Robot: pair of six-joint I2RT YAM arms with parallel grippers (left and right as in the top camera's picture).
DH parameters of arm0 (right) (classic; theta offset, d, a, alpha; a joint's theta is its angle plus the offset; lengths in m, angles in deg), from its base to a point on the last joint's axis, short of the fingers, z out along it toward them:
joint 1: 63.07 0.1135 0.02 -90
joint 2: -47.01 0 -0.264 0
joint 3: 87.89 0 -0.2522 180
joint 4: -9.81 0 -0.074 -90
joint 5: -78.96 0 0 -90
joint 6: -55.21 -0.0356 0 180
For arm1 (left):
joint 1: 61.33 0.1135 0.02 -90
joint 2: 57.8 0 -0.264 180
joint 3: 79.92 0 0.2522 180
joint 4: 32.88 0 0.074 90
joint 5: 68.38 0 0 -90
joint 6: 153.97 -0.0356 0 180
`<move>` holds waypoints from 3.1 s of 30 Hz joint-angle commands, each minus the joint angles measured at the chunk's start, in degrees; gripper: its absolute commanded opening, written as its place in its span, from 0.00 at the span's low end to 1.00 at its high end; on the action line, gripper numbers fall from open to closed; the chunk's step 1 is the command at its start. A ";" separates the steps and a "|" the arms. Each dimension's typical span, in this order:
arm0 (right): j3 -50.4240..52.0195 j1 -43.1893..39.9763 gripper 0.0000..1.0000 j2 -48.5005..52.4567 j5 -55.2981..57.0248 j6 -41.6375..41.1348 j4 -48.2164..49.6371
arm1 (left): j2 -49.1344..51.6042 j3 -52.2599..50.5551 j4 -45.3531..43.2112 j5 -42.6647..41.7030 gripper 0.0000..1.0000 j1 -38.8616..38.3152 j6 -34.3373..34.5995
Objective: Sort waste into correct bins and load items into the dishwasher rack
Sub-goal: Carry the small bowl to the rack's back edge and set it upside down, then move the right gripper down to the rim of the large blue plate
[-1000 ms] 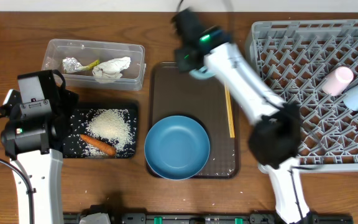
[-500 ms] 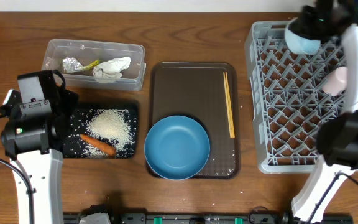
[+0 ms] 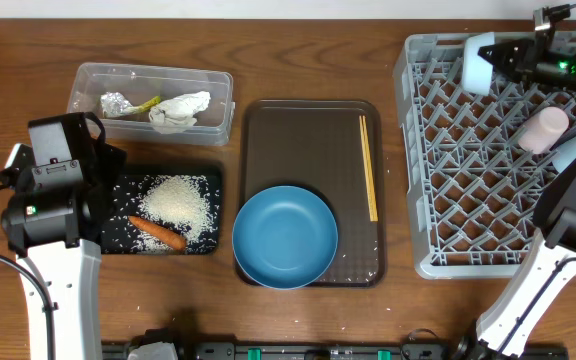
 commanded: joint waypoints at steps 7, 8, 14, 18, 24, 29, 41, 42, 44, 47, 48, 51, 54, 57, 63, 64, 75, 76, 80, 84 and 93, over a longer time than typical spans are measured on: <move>0.26 -0.26 0.01 1.60 0.74 -3.32 0.20 | -0.02 0.11 0.31 1.38 0.99 0.26 -0.11; 0.26 -0.44 0.01 1.60 3.93 -4.83 0.09 | -0.02 0.11 0.31 1.38 0.99 0.26 -0.11; 0.24 -1.84 0.01 1.57 15.54 -6.29 -2.43 | -0.02 0.11 0.31 1.40 0.99 0.26 -0.11; 0.20 -3.34 0.02 1.57 17.44 -8.48 -2.78 | -0.02 0.11 0.31 1.38 0.99 0.26 -0.11; 0.11 -5.81 0.20 1.57 18.91 -9.09 -4.61 | -0.02 0.11 0.31 1.38 0.99 0.26 -0.09; -1.16 -6.97 0.29 0.57 28.22 -9.03 -9.57 | -0.02 0.11 0.31 1.38 0.99 0.26 -0.11; -2.49 -6.14 0.99 -14.62 40.92 -12.76 -13.35 | -0.02 0.11 0.31 1.38 0.99 0.26 -0.11; -2.49 -5.73 0.99 -16.28 41.86 -12.76 -13.38 | -0.02 0.11 0.31 1.38 0.99 0.26 -0.11; -2.49 -4.48 0.99 -20.15 43.85 -13.29 -13.57 | -0.02 0.11 0.31 1.38 0.99 0.26 -0.09; -2.49 -1.25 0.99 -26.62 46.84 -13.60 -14.27 | -0.02 0.11 0.31 1.38 0.99 0.26 -0.11; -2.49 0.02 0.99 -28.26 47.98 -13.57 -14.53 | -0.02 0.11 0.31 1.38 0.99 0.26 -0.11; -2.49 5.25 0.99 -33.33 52.19 -13.57 -15.56 | -0.02 0.11 0.31 1.38 0.99 0.26 -0.11; -2.49 11.69 0.99 -36.92 55.19 -13.57 -16.65 | -0.02 0.11 0.31 1.38 0.99 0.26 -0.11; -2.49 18.99 0.99 -38.42 55.04 -13.60 -17.38 | -0.02 0.11 0.31 1.38 0.99 0.26 -0.11; -2.21 34.93 0.99 -36.22 54.71 -13.38 -18.99 | -0.02 0.11 0.31 1.38 0.99 0.26 -0.09; -1.95 37.27 0.99 -35.47 54.86 -13.09 -19.06 | -0.02 0.11 0.31 1.38 0.99 0.26 -0.11; -0.48 57.29 0.91 -18.64 73.94 -23.37 -28.04 | -0.02 0.11 0.31 1.38 0.99 0.26 -0.09; -0.48 58.07 0.91 -16.87 73.77 -24.22 -29.51 | -0.02 0.11 0.31 1.38 0.99 0.26 -0.09; -0.48 60.04 0.86 -11.52 73.59 -25.35 -33.77 | -0.02 0.11 0.31 1.38 0.99 0.26 -0.11; 0.15 60.50 0.82 -8.11 73.68 -25.75 -35.45 | -0.02 0.11 0.31 1.40 0.99 0.26 -0.11; 10.14 62.58 0.79 -7.26 72.72 -25.53 -31.01 | -0.02 0.11 0.31 1.38 0.99 0.26 -0.11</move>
